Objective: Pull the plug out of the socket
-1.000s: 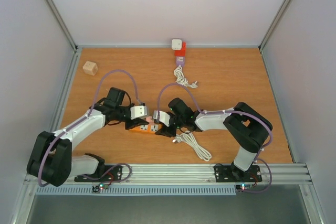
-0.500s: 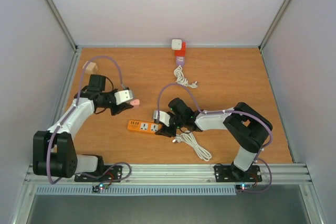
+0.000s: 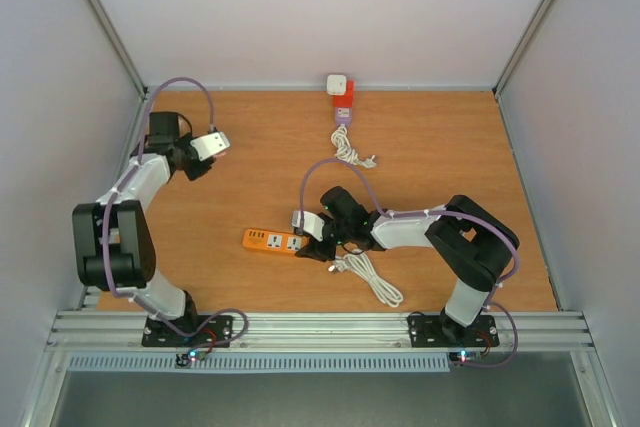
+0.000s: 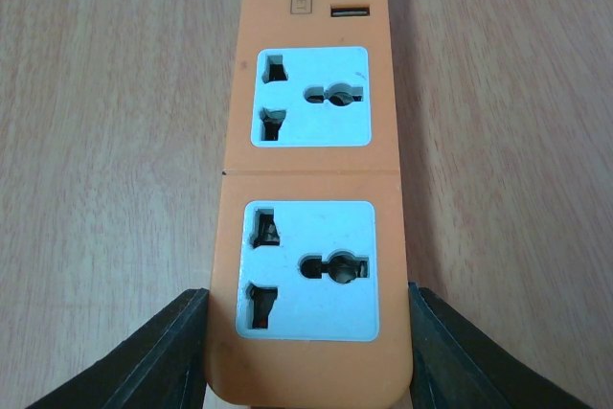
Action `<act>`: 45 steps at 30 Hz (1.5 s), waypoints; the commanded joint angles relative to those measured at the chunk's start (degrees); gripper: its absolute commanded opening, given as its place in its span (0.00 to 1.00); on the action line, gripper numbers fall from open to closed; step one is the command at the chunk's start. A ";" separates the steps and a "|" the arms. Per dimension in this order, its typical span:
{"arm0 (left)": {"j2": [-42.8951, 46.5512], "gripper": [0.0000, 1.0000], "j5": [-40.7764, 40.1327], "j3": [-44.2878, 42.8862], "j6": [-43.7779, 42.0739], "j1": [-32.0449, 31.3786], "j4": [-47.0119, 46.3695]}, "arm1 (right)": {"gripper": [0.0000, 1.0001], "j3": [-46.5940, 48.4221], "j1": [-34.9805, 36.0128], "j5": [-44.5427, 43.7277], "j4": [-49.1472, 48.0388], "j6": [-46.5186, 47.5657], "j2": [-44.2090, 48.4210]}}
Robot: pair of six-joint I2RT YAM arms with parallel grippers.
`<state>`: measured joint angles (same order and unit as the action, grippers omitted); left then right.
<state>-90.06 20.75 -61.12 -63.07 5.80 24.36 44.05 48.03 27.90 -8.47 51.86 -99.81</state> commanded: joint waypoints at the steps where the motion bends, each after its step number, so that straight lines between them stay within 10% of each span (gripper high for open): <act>1: -4.89 0.13 -11.95 -3.51 0.19 0.35 -11.74 | 0.39 -0.72 -0.39 -0.91 0.92 -0.62 -0.74; 29: -25.80 0.19 -25.86 -12.13 -5.00 -0.08 -28.33 | 0.39 0.42 -0.44 -2.09 1.17 -1.97 -1.20; 45: -24.29 0.59 -20.92 -12.09 -1.47 -0.18 -18.05 | 0.41 1.16 -0.39 -1.98 1.99 -2.20 -1.05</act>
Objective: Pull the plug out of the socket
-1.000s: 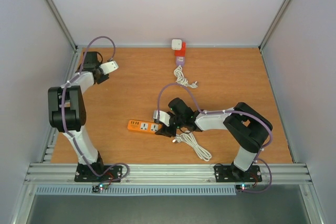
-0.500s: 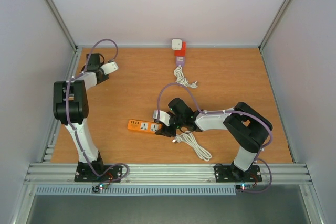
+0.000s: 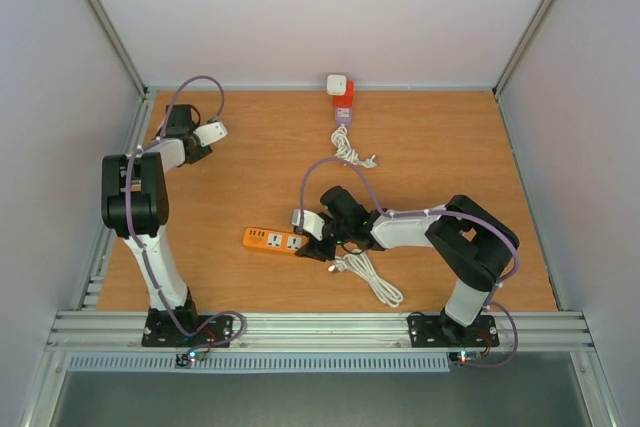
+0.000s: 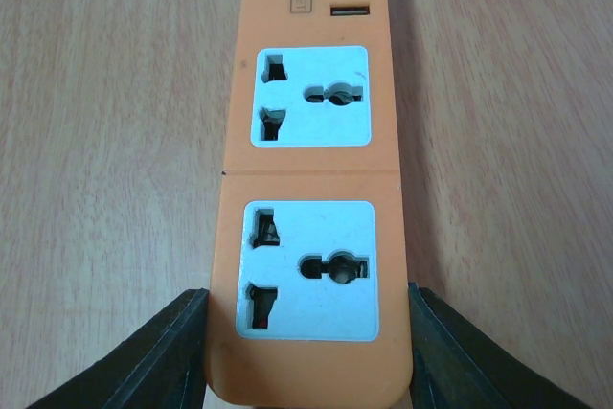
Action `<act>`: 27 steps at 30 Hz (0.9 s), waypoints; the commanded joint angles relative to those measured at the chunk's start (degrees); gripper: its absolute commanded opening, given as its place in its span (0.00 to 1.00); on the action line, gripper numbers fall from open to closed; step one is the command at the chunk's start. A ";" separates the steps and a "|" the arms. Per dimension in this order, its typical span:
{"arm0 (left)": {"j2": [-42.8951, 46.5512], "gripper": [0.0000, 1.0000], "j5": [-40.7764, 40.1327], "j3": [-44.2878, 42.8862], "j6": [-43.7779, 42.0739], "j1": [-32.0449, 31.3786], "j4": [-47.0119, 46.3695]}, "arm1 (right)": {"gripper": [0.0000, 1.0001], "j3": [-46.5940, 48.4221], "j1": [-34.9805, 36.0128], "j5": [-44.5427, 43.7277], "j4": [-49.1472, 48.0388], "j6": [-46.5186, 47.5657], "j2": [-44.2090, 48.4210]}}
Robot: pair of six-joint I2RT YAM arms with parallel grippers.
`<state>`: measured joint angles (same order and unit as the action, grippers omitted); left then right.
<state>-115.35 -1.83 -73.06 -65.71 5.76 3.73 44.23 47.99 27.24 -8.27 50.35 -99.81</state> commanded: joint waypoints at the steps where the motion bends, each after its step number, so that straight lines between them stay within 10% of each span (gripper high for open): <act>1: 1.34 0.62 1.65 -0.41 1.33 -0.13 3.57 | 0.42 0.99 -0.37 -1.28 1.85 -0.69 -1.01; 15: 16.11 0.99 15.76 6.37 14.16 0.13 9.75 | 0.50 2.44 -0.35 -1.91 2.83 -1.48 -0.44; 27: 35.83 1.00 24.53 18.03 23.26 0.08 13.09 | 0.62 5.49 -0.27 -4.98 6.14 -1.40 -0.53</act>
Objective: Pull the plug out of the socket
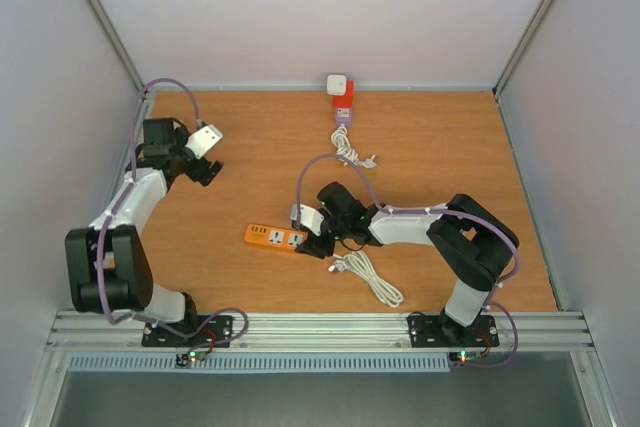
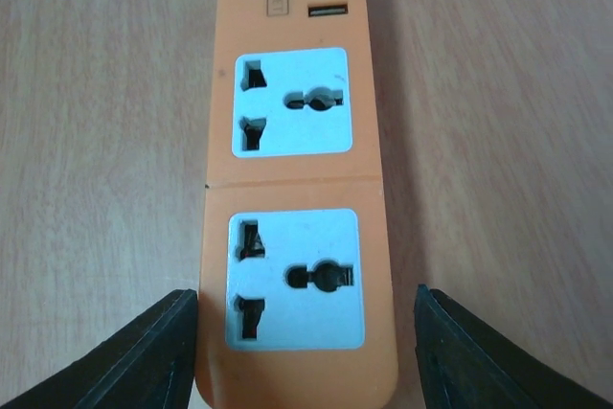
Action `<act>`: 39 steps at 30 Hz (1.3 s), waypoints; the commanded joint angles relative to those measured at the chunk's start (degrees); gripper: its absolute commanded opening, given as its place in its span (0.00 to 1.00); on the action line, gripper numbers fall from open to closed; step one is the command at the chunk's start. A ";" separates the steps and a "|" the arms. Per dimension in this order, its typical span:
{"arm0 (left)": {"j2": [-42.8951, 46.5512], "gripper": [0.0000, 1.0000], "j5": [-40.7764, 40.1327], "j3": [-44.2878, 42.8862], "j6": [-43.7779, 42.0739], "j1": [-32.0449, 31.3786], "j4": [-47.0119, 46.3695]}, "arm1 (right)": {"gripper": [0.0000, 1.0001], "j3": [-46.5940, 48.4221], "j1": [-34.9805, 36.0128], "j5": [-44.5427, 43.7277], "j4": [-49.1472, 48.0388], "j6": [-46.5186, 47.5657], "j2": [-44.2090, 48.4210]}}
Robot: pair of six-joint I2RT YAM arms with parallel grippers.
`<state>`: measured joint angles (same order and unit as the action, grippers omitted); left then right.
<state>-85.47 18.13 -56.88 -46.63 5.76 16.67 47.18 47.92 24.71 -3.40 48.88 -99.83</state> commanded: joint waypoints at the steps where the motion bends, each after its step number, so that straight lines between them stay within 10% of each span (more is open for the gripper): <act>1: 7.13 1.00 5.42 2.06 4.64 0.12 0.48 | 0.63 3.09 -0.13 -2.99 1.89 0.29 -0.68; 30: 20.35 1.00 12.18 10.95 19.18 0.10 -5.50 | 0.72 11.38 3.85 -11.26 15.26 0.79 -5.23; 39: 20.84 1.00 11.73 11.36 19.49 0.09 -5.89 | 0.49 10.74 2.11 -10.66 16.52 0.51 -3.50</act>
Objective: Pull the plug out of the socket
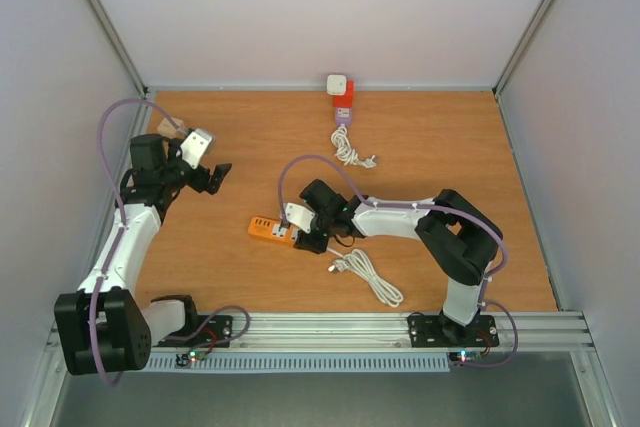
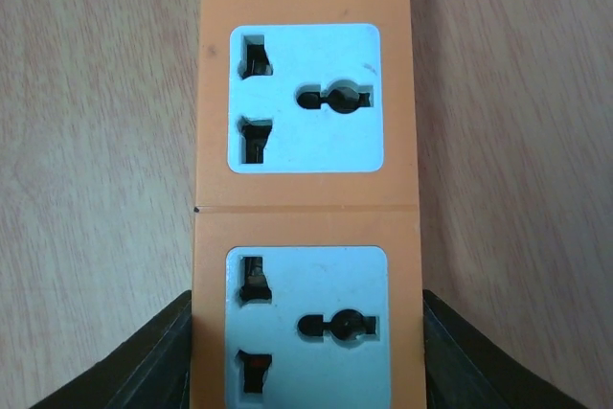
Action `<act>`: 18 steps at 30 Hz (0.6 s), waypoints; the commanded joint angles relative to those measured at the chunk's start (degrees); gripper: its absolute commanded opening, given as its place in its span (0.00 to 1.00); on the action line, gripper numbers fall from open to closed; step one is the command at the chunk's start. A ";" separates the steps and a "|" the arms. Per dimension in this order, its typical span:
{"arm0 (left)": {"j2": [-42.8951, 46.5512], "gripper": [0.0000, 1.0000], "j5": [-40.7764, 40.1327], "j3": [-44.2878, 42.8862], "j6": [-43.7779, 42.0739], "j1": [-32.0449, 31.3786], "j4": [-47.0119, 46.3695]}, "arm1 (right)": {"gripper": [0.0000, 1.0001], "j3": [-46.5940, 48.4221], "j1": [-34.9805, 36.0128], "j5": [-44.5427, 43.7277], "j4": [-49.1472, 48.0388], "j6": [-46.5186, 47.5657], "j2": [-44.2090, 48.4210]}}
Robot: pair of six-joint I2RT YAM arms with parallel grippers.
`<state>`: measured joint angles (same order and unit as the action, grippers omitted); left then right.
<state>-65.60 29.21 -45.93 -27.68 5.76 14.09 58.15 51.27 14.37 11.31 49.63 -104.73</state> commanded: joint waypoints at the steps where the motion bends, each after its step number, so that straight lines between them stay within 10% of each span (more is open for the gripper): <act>1: 1.08 1.00 0.71 0.53 0.46 0.10 -3.29 | 0.48 -0.47 -1.93 -0.29 2.13 -0.23 1.64; 18: 0.76 1.00 2.15 0.36 0.33 0.03 -3.35 | 0.43 -12.24 -24.29 0.80 4.09 9.19 11.18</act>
<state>-65.60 30.04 -45.74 -27.62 5.76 13.56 48.12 32.38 15.42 11.73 54.39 -96.01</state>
